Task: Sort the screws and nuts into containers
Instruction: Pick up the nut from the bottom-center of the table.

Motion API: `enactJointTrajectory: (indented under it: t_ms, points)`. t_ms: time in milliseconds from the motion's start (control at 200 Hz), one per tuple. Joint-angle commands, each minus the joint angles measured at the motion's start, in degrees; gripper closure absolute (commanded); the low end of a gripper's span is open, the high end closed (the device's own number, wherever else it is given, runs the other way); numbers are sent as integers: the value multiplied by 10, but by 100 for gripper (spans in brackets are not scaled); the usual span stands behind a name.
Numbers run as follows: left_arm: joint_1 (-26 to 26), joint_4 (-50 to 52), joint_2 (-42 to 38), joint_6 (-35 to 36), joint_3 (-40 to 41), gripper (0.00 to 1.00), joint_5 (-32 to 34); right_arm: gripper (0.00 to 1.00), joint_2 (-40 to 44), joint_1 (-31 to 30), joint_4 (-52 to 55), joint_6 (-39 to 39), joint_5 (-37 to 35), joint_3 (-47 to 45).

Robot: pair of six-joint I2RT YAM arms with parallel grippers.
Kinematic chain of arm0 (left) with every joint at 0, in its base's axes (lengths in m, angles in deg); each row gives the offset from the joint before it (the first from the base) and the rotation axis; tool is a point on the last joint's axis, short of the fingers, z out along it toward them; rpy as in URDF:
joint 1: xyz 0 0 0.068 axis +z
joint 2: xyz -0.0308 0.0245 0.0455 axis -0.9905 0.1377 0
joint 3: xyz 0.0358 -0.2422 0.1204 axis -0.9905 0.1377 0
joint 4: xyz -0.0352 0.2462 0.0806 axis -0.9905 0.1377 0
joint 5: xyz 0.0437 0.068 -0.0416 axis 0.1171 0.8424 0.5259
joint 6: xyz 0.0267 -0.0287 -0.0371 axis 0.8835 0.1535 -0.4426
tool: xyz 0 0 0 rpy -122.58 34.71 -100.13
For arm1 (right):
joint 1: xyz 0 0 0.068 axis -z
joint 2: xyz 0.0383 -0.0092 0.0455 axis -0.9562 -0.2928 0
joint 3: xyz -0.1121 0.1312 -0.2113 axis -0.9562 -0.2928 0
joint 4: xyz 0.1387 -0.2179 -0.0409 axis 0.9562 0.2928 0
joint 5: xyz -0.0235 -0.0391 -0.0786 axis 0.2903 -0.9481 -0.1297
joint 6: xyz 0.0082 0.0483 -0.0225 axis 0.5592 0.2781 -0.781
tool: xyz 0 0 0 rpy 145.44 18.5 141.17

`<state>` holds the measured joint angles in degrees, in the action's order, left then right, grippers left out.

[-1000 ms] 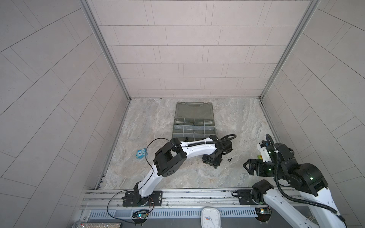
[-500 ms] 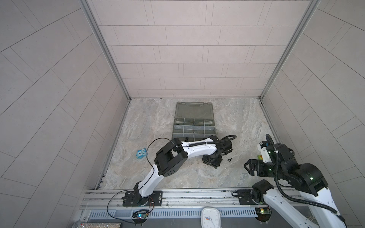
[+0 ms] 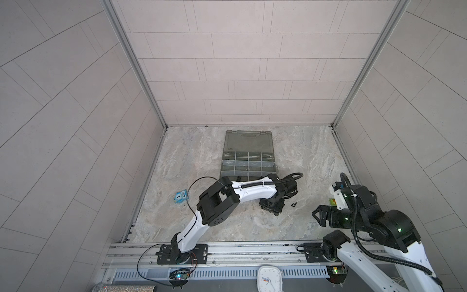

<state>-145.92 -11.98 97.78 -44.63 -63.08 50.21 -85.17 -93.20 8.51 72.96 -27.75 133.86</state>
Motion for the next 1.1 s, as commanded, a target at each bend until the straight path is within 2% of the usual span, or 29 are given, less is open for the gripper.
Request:
enactJointTrajectory:
  t_ms: [0,130,410,766,1096]
  points:
    - [-4,-31,1,8,18,60,-2,1,14,1,-3,1,31,-7]
    - [-4,-36,1,9,22,65,-1,1,19,1,-8,5,52,-18]
    - [-3,-35,2,11,22,77,0,1,14,1,-5,1,51,-16]
    - [0,3,-42,23,28,78,21,1,-12,1,-20,-9,56,-4]
    - [47,48,-99,43,29,78,36,1,-82,1,-61,-29,67,21]
